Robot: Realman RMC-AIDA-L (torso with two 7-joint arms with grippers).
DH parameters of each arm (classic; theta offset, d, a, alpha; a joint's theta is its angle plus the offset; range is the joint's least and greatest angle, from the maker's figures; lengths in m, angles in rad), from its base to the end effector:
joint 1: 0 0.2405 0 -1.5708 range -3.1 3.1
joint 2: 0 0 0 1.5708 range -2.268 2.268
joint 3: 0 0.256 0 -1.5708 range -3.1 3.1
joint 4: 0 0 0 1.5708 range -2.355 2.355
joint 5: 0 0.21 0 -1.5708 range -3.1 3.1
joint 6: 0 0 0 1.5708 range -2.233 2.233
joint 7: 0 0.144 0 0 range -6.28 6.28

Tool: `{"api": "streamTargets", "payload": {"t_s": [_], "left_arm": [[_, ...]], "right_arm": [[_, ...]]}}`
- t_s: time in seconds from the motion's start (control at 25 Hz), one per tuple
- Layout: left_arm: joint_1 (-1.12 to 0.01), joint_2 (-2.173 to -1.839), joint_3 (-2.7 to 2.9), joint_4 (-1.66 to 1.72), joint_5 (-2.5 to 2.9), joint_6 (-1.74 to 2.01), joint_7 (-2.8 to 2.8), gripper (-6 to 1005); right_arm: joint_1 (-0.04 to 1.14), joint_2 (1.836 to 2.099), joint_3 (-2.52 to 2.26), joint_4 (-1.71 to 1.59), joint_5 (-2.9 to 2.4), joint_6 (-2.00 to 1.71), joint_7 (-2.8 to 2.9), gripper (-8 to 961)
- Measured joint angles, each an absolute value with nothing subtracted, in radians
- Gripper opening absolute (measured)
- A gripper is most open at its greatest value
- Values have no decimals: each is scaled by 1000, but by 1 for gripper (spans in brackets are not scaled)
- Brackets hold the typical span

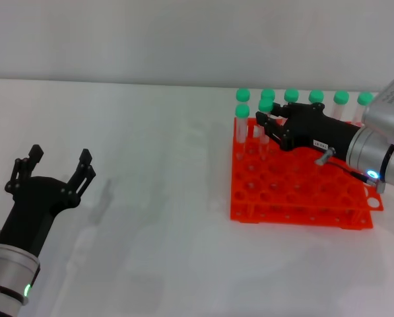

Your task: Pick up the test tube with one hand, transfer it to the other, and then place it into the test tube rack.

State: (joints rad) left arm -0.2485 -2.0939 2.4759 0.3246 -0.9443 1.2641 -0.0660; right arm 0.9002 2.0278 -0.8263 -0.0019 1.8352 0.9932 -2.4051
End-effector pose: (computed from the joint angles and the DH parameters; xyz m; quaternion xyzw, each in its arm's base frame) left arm -0.3232 0.2724 -0.0421 -0.6880 -0.2456 -0.3306 0.5976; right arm 0.2059 0.4245 -0.0571 -0.8904 0.1660 0.2708 0.3261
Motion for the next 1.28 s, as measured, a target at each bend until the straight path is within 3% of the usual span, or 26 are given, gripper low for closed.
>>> {"api": "streamTargets", "payload": {"t_s": [0.44,0.68,1.04,1.28], "left_arm": [[-249,-2094,2486,325,-945,1265,-77,888],[-249,-2094,2488,327,-945,1266,-77,888],[-261,-2093,2486,321,-945,1266,-77,888],[-262,-2092,2478,319,-950,1266,-77,888]], "right_arm": [[846,2028,-819,-14,1844,1018,-2384,546],[703,2026,-817,-101,1855,1183,-2342,686],[456,2024,-817,-161,2161,1299,-2517,732],[405,2022,-818,-114,2351,1265,-2757,732]]}}
